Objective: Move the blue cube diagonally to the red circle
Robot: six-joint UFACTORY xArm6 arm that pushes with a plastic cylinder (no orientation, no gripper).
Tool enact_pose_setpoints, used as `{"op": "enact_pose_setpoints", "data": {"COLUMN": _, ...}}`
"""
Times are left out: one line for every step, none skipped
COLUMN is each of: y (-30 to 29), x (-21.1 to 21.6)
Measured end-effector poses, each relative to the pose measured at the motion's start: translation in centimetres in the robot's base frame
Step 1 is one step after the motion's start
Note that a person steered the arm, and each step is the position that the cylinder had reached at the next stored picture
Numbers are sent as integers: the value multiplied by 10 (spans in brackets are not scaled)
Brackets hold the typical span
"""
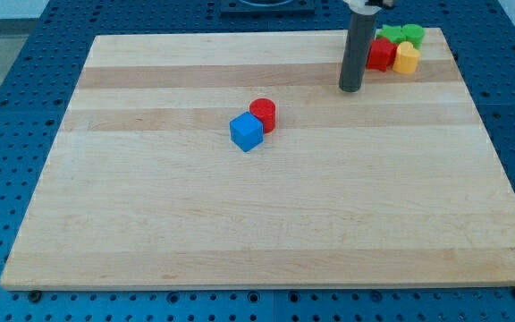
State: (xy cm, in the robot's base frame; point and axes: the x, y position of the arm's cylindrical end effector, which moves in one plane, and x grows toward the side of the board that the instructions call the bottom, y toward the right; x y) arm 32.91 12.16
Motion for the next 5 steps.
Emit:
{"op": "enact_pose_setpoints", "data": {"y": 0, "x": 19}}
{"op": "enact_pose_setpoints", "data": {"y": 2, "x": 70}}
{"op": "enact_pose_setpoints", "data": {"y": -12, "x": 127}}
{"op": "enact_pose_setpoints", "data": {"y": -76, "x": 135}}
{"op": "enact_pose_setpoints", "data": {"y": -164, "x": 107}}
